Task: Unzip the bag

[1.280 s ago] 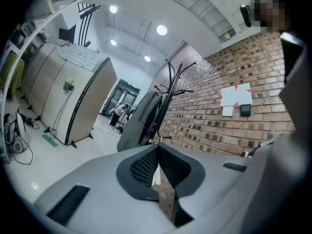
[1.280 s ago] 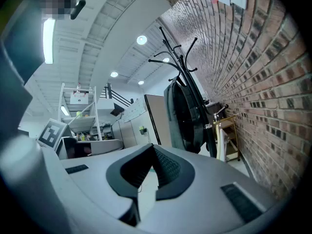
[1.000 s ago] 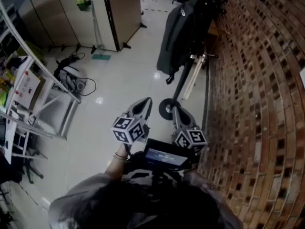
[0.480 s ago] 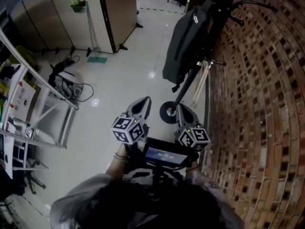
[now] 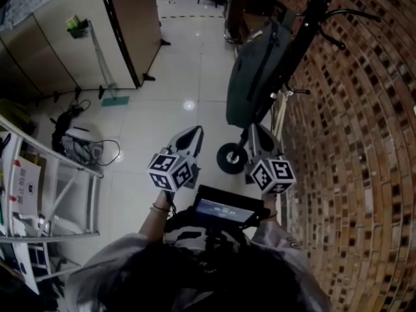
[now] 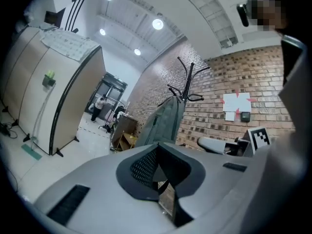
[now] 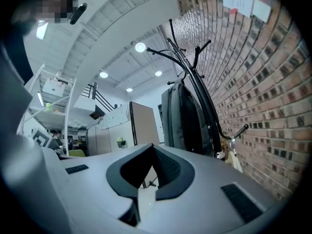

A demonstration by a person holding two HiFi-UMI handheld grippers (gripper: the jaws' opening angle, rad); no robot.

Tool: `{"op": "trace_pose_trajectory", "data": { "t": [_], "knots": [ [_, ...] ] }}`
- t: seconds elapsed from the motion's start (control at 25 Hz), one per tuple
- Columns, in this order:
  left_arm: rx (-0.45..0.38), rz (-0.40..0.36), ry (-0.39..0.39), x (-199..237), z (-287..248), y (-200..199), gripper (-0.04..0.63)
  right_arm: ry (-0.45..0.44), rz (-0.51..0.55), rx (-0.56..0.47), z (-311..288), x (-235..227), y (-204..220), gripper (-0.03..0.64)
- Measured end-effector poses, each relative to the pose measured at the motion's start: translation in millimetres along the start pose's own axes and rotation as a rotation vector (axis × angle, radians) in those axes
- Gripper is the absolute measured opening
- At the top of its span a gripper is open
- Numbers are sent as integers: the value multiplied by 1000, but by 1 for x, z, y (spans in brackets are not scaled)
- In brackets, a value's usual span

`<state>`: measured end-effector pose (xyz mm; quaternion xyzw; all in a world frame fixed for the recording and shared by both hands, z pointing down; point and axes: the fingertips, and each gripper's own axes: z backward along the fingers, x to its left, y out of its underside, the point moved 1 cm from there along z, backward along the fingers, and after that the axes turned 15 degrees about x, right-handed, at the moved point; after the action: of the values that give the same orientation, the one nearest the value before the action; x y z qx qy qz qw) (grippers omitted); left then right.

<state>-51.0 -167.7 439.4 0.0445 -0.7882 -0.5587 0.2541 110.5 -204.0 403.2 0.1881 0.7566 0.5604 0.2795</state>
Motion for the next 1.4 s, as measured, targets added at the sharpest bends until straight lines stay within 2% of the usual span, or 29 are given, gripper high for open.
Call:
{"op": "trace_pose_trajectory", "data": {
  "t": [0.16,0.4,0.72,0.92,1.16,1.2,1.24,1.28,1.4],
  "knots": [
    [17,-3,52,22,-4,-10,9,93,86,-45,-15,-8,-43,11],
    [41,36,86,40,-13,-8,9,195,232,-82,-28,-21,-107,11],
    [48,52,104,35,-35,-10,9,320,537,-41,-49,-29,-172,11],
    [22,58,95,30,-47,-20,9,353,691,0,-61,-23,-189,11],
    [9,55,84,29,-55,-23,9,380,885,87,-73,-20,-184,12],
    [12,55,85,30,-56,-22,9,379,911,105,-75,-19,-182,36],
    [15,55,89,31,-58,-22,9,383,933,119,-77,-19,-180,103],
    [18,53,94,31,-59,-23,9,392,953,127,-78,-19,-180,121],
    [24,52,117,31,-63,-28,9,412,1008,145,-81,-18,-184,121]
  ]
}}
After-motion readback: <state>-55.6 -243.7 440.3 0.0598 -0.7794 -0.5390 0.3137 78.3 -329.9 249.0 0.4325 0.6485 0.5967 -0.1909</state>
